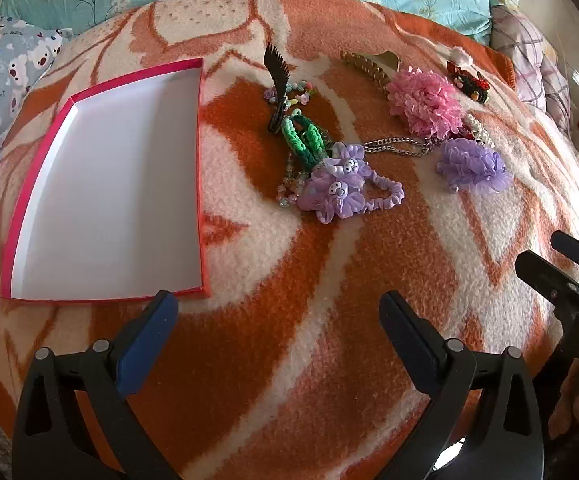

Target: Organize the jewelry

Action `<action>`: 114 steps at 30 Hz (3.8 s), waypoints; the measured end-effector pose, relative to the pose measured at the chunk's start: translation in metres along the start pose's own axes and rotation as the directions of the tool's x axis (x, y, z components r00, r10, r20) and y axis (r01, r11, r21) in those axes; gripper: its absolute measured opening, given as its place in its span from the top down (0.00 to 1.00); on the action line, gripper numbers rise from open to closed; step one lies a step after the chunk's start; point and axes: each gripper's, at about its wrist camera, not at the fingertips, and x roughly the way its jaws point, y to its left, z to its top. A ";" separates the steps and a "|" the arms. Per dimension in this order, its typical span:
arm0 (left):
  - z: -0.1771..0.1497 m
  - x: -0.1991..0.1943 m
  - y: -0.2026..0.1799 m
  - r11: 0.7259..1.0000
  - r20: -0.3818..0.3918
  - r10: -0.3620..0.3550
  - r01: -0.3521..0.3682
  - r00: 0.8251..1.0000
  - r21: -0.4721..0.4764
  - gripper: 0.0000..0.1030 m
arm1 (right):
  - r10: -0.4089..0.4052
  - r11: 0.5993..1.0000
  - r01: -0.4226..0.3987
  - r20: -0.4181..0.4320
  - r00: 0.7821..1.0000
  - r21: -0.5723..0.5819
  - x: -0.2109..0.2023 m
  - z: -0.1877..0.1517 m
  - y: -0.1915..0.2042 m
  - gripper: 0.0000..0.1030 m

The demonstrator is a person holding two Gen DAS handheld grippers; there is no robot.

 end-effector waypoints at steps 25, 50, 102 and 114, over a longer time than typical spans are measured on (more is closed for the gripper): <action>0.009 -0.003 -0.006 1.000 0.004 0.015 -0.015 1.000 0.010 0.01 | 0.045 0.999 -0.045 0.007 0.999 0.014 -0.001 0.005 -0.006 0.00; 0.020 -0.001 -0.025 0.999 0.003 0.032 -0.032 0.999 0.005 0.01 | 0.104 0.994 -0.105 0.026 0.994 0.015 -0.006 0.021 -0.024 0.00; 0.055 0.035 -0.006 0.964 0.012 -0.267 0.268 0.963 -0.003 0.75 | 0.200 0.978 -0.204 0.072 0.977 0.046 0.031 0.052 -0.020 0.86; 0.045 -0.015 0.049 0.974 0.112 -0.212 0.219 0.971 -0.060 0.75 | 0.329 0.944 -0.330 0.102 0.939 -0.010 0.009 0.058 0.022 0.87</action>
